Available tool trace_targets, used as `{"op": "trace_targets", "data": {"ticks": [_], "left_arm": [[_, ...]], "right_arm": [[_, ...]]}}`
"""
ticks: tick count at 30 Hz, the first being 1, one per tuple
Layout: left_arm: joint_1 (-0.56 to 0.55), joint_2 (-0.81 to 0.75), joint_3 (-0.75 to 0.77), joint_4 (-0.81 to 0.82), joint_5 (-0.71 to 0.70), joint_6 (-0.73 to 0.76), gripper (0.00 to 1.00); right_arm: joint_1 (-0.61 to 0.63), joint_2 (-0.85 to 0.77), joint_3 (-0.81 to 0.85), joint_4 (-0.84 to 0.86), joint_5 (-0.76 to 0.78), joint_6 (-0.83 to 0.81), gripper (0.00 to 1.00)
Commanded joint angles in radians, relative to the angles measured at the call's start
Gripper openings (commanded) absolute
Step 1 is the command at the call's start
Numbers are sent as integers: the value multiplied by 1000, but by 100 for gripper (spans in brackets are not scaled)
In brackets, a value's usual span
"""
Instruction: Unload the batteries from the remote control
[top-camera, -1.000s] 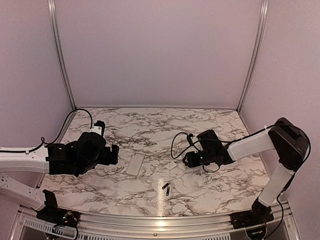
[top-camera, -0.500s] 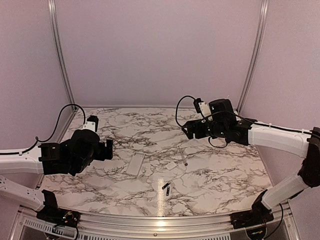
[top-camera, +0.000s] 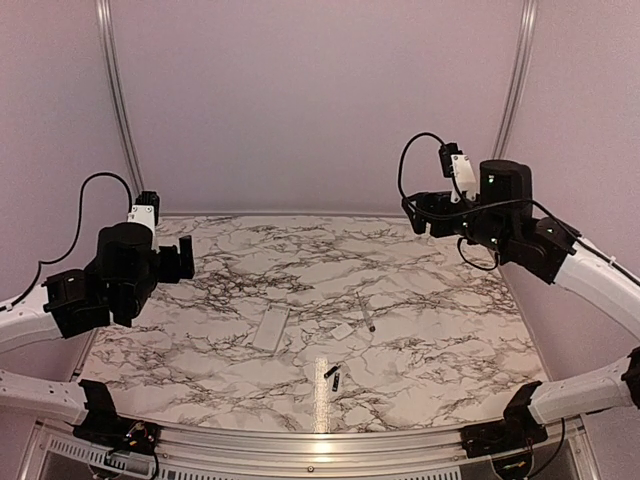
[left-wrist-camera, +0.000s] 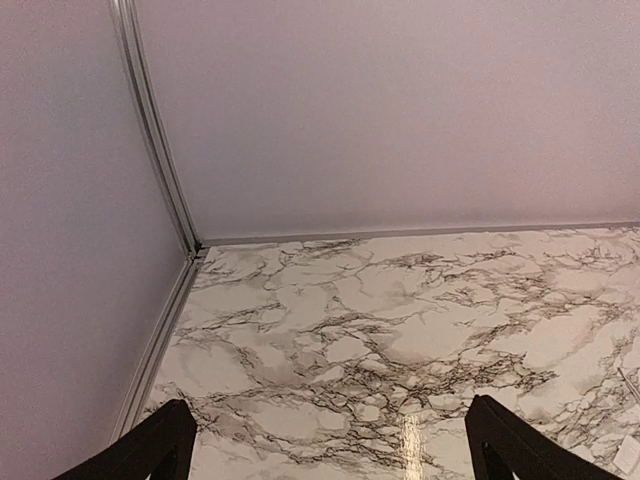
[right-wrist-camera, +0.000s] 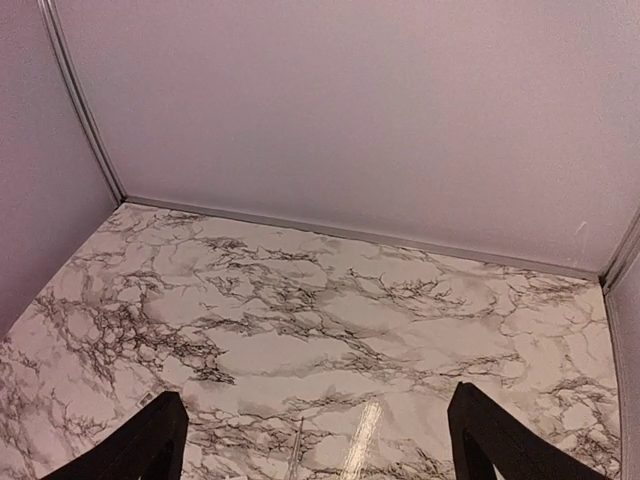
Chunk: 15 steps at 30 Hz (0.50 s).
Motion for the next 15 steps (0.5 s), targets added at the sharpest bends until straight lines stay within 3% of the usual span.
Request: {"op": "trace_targets", "data": {"ticks": [1,8,15], "left_arm": [[26,-58,17,84,-46,151,99],[102,-150,-43,104,-87,226,99],[140,-225,-107,133,-74,164,99]], "right_arm": [[5,-139,-41,-58,117,56,91],[4,-350,-173,-139,237,156,97],[4,-436,-218,-192,245,202,99]]}}
